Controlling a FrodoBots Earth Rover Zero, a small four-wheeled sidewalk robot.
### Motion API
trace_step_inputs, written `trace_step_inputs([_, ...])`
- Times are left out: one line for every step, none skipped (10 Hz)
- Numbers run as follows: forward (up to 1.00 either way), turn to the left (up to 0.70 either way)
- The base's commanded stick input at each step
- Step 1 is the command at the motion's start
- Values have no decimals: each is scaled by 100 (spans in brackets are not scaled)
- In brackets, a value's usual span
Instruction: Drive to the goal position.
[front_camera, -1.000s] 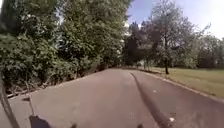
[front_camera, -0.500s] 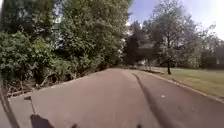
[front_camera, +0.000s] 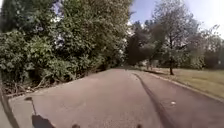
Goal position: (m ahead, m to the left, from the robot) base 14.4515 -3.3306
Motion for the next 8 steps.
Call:
trace_step_inputs([70, 0])
trace_step_inputs([70, 0])
trace_step_inputs([70, 0])
trace_step_inputs([70, 0])
trace_step_inputs([70, 0])
trace_step_inputs([70, 0])
trace_step_inputs([70, -11])
trace_step_inputs([70, -35])
